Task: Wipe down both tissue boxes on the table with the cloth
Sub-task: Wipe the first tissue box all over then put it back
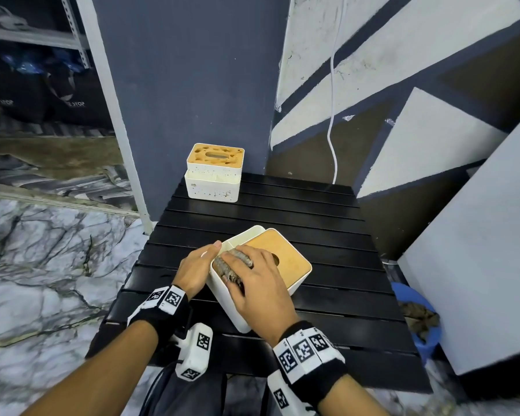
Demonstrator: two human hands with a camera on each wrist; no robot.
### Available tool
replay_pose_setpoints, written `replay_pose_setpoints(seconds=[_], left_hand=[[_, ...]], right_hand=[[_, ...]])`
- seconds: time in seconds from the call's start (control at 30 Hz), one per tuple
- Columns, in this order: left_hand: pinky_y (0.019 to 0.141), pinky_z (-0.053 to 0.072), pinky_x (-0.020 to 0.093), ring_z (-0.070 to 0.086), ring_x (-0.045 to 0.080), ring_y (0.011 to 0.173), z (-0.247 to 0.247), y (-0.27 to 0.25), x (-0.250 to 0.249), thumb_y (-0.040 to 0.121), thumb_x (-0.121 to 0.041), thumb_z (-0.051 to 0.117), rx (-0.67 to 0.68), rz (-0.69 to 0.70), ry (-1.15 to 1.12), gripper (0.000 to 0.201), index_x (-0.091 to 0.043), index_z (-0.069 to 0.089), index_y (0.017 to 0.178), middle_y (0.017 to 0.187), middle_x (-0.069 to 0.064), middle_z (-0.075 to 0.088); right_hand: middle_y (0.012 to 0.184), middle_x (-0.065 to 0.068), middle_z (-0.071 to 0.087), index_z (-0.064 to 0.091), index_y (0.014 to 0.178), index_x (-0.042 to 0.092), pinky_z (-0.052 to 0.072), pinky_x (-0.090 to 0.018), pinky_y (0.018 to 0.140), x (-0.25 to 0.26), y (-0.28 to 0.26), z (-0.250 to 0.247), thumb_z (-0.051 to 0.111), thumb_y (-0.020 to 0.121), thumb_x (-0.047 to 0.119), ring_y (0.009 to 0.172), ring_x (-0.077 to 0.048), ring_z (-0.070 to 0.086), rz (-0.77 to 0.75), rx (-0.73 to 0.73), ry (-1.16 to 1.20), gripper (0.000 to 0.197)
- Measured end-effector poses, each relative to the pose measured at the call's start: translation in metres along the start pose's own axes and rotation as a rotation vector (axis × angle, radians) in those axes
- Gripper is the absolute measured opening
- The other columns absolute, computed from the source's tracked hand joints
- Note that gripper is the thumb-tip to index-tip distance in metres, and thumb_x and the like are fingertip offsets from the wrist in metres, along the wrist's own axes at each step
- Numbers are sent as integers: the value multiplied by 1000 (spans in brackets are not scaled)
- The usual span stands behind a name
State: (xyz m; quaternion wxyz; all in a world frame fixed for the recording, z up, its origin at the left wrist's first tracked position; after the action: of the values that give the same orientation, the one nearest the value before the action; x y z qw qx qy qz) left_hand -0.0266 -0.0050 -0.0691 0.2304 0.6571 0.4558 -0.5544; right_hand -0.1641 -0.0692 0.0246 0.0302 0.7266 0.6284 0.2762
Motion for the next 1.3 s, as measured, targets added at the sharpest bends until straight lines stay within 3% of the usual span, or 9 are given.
replay_pose_setpoints(seconds=[0.17, 0.3, 0.5, 0.73, 0.83, 0.97, 1.1, 1.2, 1.3], left_hand=[[90, 41, 29, 62, 17, 101, -1, -1, -1, 99, -47, 49, -48, -7, 1, 25, -38, 70, 87, 94, -6, 69], [98, 42, 33, 58, 18, 104, -1, -2, 6, 101, -47, 44, -74, -37, 5, 33, -31, 72, 95, 100, -3, 66], [79, 39, 11, 62, 4, 106, 2, -6, -2, 102, -37, 45, 12, 75, -20, 24, -39, 69, 108, 106, -14, 72], [94, 47, 29, 66, 13, 103, -2, -8, 9, 101, -30, 50, -28, 38, 11, 25, -30, 74, 104, 98, -9, 75], [102, 45, 37, 64, 17, 107, -3, -10, 9, 100, -33, 50, -46, 13, 15, 25, -31, 74, 103, 101, -7, 74], [97, 41, 31, 60, 21, 112, -3, -13, 6, 101, -31, 50, -64, -2, 29, 23, -28, 72, 107, 110, -2, 71], [94, 38, 29, 57, 21, 113, -4, -17, 2, 102, -31, 48, -68, -2, 57, 27, -24, 70, 113, 115, 0, 69], [92, 37, 29, 58, 21, 113, -4, -17, 4, 102, -34, 47, -56, -14, 64, 27, -26, 70, 114, 117, 0, 69], [92, 36, 29, 57, 21, 113, -5, -17, 4, 102, -36, 46, -58, -16, 74, 28, -28, 69, 114, 117, 0, 68]], right_hand=[[125, -1, 52, 57, 124, 23, 36, -31, 103, -2, 2, 1, 52, 86, 29, 113, -22, 44, 2, -20, -11, 39], [123, 0, 53, 58, 122, 24, 39, -32, 102, -4, 1, 2, 57, 84, 27, 112, -20, 44, 26, -35, 13, 37], [126, 0, 53, 58, 123, 24, 37, -32, 102, -4, 5, 4, 54, 85, 26, 113, -22, 43, 47, 36, 17, 38], [119, 4, 57, 62, 115, 27, 40, -31, 96, 1, -7, -1, 33, 82, 40, 106, -22, 43, -31, 203, 1, 47], [118, 8, 56, 62, 114, 29, 39, -28, 96, -4, -22, -11, 44, 85, 37, 109, -19, 41, -34, 242, 22, 35], [123, 12, 53, 62, 114, 32, 31, -18, 98, -12, -37, -21, 37, 79, 44, 113, -11, 36, -37, 296, 39, 44], [112, 17, 59, 66, 103, 34, 40, -26, 95, -22, -41, -36, 41, 77, 43, 105, -8, 45, -52, 346, 78, 37], [103, 20, 64, 69, 99, 35, 41, -27, 94, -47, -39, -66, 57, 82, 33, 102, -1, 53, -9, 257, 157, 21], [104, 20, 64, 67, 102, 39, 41, -26, 93, -91, -40, -94, 57, 85, 44, 104, -3, 56, 101, 91, 152, 20]])
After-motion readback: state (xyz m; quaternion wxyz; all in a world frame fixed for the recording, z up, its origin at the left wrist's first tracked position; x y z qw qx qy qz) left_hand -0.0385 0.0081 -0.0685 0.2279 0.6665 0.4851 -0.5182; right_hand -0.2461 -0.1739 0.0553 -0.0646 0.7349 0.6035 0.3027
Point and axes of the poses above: each hand's wrist, its own y-axis towards the middle knuckle, its own z-axis out of the palm, x = y × z, the point moved 9 cm from there along y, towards the middle knuckle
